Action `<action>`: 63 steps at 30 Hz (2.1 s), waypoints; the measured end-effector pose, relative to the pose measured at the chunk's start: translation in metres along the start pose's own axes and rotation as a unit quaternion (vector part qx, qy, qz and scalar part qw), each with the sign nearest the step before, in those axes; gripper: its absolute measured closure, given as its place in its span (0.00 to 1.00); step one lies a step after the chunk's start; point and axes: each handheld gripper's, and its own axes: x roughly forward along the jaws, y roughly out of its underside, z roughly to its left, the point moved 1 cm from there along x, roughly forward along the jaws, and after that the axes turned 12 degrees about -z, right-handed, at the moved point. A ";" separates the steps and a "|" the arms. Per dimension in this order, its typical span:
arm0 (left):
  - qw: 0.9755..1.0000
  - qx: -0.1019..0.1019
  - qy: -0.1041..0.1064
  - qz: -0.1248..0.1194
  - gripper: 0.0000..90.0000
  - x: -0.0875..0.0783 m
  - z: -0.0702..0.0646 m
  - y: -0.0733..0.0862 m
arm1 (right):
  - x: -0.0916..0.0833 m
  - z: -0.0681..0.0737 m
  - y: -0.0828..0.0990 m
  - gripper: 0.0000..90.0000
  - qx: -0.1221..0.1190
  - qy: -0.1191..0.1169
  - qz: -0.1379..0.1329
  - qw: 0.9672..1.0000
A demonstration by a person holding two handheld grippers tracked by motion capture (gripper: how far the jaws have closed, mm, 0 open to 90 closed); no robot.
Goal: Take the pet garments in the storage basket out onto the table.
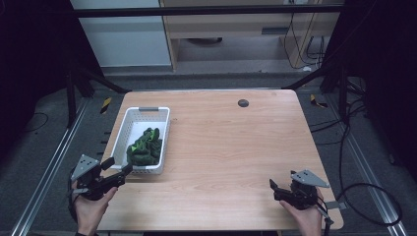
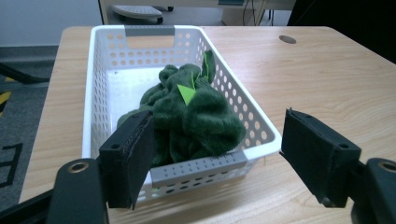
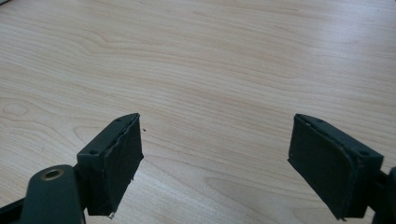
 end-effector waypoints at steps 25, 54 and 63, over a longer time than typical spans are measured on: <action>1.000 0.006 -0.001 0.024 0.25 0.034 0.008 -0.033 | 0.001 -0.002 0.000 0.18 0.004 0.000 0.006 1.000; 0.988 0.048 -0.013 0.144 0.17 0.079 0.003 -0.027 | 0.005 -0.004 0.002 0.17 0.001 -0.004 0.022 1.000; 0.984 0.058 -0.019 0.166 0.16 0.089 0.000 -0.023 | 0.006 -0.004 0.002 0.16 0.002 -0.004 0.024 1.000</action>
